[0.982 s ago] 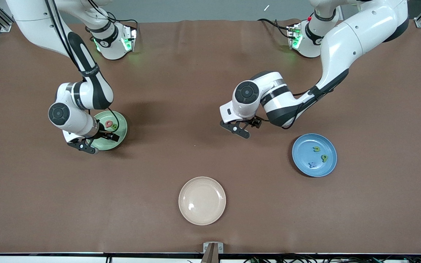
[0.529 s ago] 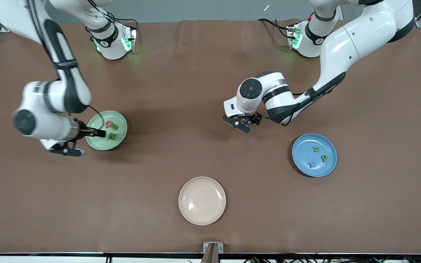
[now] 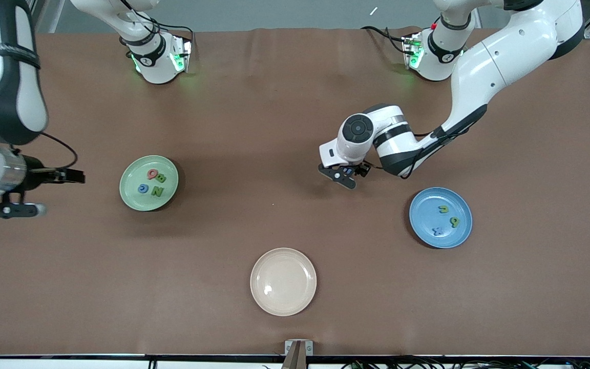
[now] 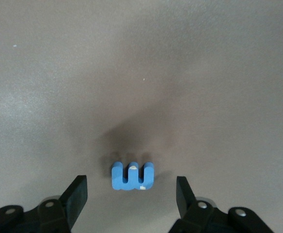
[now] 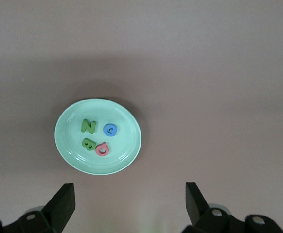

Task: Sort upper and lower case letters into plates
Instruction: 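Grasp the blue E with the left gripper while the right withdraws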

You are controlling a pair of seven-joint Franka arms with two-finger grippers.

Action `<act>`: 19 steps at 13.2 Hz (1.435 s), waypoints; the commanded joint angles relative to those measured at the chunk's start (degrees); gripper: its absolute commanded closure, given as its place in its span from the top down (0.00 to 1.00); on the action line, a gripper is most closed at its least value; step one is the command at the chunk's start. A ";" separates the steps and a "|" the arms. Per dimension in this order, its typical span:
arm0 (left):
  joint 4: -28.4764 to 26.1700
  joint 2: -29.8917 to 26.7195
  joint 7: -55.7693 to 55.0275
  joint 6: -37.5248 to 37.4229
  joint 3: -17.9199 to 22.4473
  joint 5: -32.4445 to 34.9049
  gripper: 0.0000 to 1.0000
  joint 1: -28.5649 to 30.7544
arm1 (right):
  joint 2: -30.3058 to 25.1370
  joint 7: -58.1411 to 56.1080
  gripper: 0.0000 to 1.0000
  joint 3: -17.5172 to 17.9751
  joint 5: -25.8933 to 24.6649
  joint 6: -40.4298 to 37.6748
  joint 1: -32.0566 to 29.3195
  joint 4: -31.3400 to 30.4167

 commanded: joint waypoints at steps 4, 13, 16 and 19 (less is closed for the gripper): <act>-0.62 -0.20 -1.13 2.51 2.13 2.47 0.61 -1.30 | 0.14 -4.23 1.00 0.84 -0.59 -2.57 -3.91 5.25; -0.18 -0.90 -3.59 2.25 2.22 2.04 0.17 -1.40 | 0.57 -4.58 1.00 1.19 -0.33 -3.45 -3.04 10.09; 0.43 -3.18 -3.15 0.24 -0.75 1.77 0.17 2.71 | 0.57 -4.05 1.00 1.19 0.29 -5.37 -3.21 10.17; 4.20 -2.93 3.58 -8.45 -8.49 1.60 0.15 11.68 | 0.57 -4.22 1.00 1.27 0.20 -6.97 -2.86 10.17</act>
